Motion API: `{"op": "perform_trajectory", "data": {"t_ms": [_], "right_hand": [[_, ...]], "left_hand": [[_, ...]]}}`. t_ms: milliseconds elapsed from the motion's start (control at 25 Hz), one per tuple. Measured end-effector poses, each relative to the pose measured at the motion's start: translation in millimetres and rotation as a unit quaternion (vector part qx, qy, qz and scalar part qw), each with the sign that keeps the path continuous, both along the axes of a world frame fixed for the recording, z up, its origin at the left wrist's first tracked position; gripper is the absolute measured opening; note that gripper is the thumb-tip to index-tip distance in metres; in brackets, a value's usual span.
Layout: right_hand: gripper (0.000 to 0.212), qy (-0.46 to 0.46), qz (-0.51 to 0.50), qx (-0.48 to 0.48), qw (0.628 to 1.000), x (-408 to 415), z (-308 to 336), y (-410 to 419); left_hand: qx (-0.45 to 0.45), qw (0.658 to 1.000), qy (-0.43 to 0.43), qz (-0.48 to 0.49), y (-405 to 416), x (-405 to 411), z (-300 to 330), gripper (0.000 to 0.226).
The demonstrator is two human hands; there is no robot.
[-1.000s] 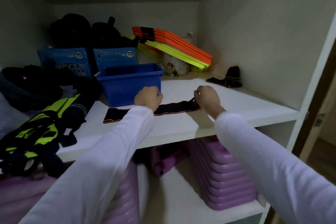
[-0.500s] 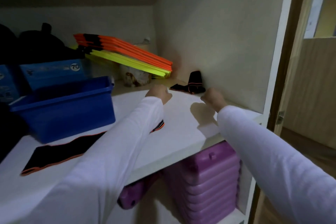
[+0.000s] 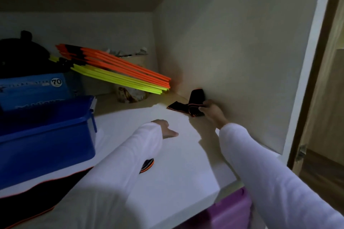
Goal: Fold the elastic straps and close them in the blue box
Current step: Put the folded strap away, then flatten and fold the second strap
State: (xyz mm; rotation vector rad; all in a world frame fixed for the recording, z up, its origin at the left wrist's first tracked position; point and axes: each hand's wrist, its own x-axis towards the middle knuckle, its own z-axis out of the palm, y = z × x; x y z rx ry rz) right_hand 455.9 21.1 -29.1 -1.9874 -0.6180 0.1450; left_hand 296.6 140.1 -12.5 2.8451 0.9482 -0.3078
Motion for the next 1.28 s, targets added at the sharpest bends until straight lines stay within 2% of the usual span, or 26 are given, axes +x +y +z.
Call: {"op": "perform_trajectory", "data": {"t_ms": [120,280,520,600,720,840,920,1040,1160,1280], "right_hand": [[0.038,0.033,0.017,0.053,0.998,0.7,2.8,12.9],[0.031,0.087,0.023,0.063,0.994,-0.9,6.6,18.2],[0.023,0.140,-0.042,0.167,0.975,-4.4,11.0,10.1],[0.032,0.158,-0.061,0.214,0.962,-8.9,12.0,7.7],[0.036,0.150,-0.081,0.248,0.954,-21.2,18.2,6.6],[0.025,0.131,-0.075,0.302,0.941,-36.8,30.2,6.0],[0.021,0.117,-0.050,0.342,0.931,-42.5,37.7,5.1],[0.034,0.080,-0.027,0.344,0.935,-52.5,48.4,-0.8],[0.021,0.056,-0.005,0.357,0.932,-67.0,55.4,-13.0],[0.023,0.043,0.001,0.369,0.928,-83.4,64.3,-27.8]], "left_hand": [[0.007,1.000,-0.007,0.000,1.2,0.9,-1.7,0.078],[0.007,1.000,-0.024,0.005,1.5,-0.4,-4.9,0.076],[0.013,1.000,-0.028,0.005,-1.3,-2.6,-2.9,0.075],[0.010,1.000,-0.027,0.007,-1.8,-3.7,-3.6,0.076],[0.006,0.999,-0.035,0.009,-2.3,-6.4,-5.7,0.076],[-0.027,0.998,-0.052,0.003,-4.3,-14.1,-6.6,0.075],[-0.066,0.992,-0.103,0.007,-4.4,-18.4,-6.8,0.069],[-0.125,0.964,-0.233,0.008,-10.8,-25.2,-0.2,0.056],[-0.166,0.928,-0.333,-0.010,-24.0,-28.2,15.0,0.065],[-0.195,0.886,-0.415,-0.063,-46.1,-31.7,26.4,0.072]]}}
